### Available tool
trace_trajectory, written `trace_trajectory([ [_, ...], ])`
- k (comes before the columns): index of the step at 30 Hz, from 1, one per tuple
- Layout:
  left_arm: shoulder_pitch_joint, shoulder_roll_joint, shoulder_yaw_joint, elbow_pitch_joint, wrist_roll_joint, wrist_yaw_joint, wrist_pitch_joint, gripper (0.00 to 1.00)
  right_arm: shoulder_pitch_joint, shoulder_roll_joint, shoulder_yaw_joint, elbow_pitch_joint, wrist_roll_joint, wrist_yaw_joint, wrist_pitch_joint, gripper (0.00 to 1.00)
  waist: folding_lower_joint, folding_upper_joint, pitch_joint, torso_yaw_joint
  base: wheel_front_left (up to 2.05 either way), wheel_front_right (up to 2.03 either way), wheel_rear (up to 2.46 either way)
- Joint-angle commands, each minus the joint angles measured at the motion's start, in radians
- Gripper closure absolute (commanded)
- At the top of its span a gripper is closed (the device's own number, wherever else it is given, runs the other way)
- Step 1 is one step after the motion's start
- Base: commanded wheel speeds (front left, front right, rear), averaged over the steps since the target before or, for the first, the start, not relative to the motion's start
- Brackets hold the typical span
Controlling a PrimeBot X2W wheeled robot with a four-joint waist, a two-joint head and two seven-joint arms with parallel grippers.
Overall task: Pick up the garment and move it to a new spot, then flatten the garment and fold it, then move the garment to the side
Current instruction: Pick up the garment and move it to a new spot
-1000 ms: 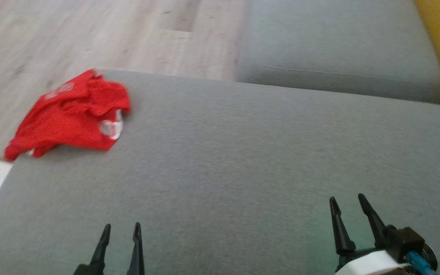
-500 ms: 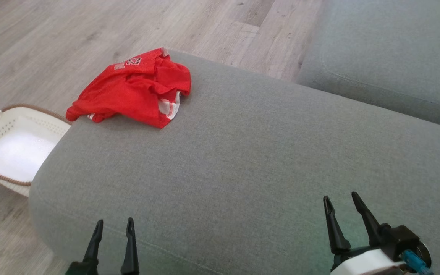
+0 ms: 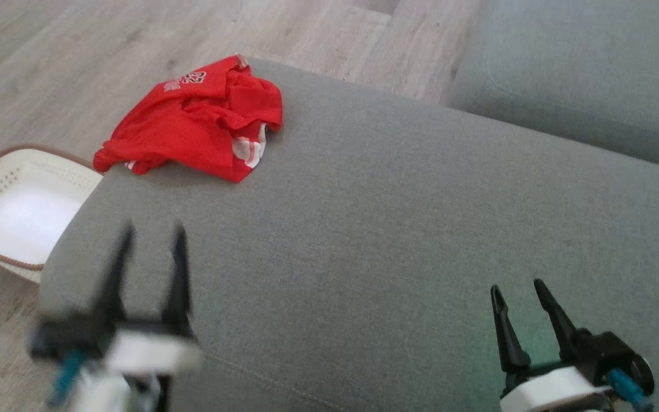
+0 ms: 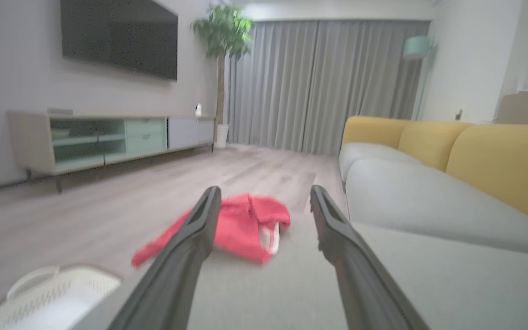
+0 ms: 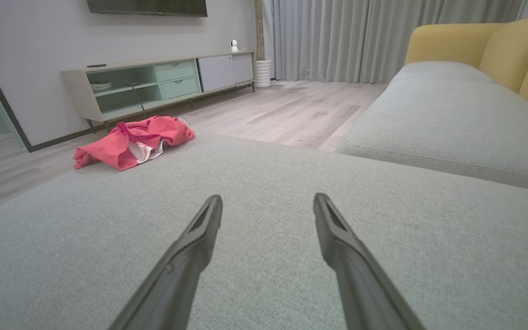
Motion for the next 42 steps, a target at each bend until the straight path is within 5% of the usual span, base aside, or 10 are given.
trace_trajectory([
  [1,-0.127,0.040,0.050,-0.074,0.003,-0.007,0.023,0.00,-0.069,-0.009,0.020,-0.039,-0.012,0.008,-0.014,0.00,-0.0001,-0.0001,0.016,-0.011,0.00,0.00,0.00],
  [7,-0.362,0.191,0.117,-0.116,0.010,-0.050,0.142,0.00,-0.107,-0.009,0.027,-0.062,-0.050,0.008,-0.014,0.00,-0.0001,-0.0001,0.078,-0.058,0.00,0.00,0.00],
  [13,-0.650,0.361,0.186,0.020,-0.023,-0.087,0.268,0.00,-0.210,-0.009,0.030,-0.117,-0.136,0.008,0.015,0.00,-0.0001,-0.0001,0.240,-0.161,0.00,0.00,0.00],
  [18,-0.781,0.371,0.219,0.188,-0.076,-0.085,0.295,0.00,-0.256,-0.009,0.029,-0.182,-0.186,0.008,0.055,0.00,-0.0001,-0.0001,0.355,-0.212,0.00,0.00,0.00],
  [31,-0.875,0.273,0.107,0.623,-0.102,-0.103,0.260,0.00,-0.257,-0.009,-0.020,-0.323,-0.263,0.008,0.124,0.00,-0.0001,-0.0001,0.524,-0.241,0.00,0.00,0.00],
  [37,-0.914,0.279,0.136,0.762,-0.103,-0.037,0.184,0.00,-0.245,-0.009,-0.024,-0.350,-0.271,0.008,0.134,0.00,-0.0001,-0.0001,0.546,-0.250,0.00,0.00,0.00],
  [42,-0.939,0.265,0.137,0.864,-0.116,-0.024,0.191,0.03,-0.236,-0.009,-0.024,-0.355,-0.270,0.008,0.138,0.00,-0.0001,-0.0001,0.550,-0.250,0.00,0.00,0.00],
])
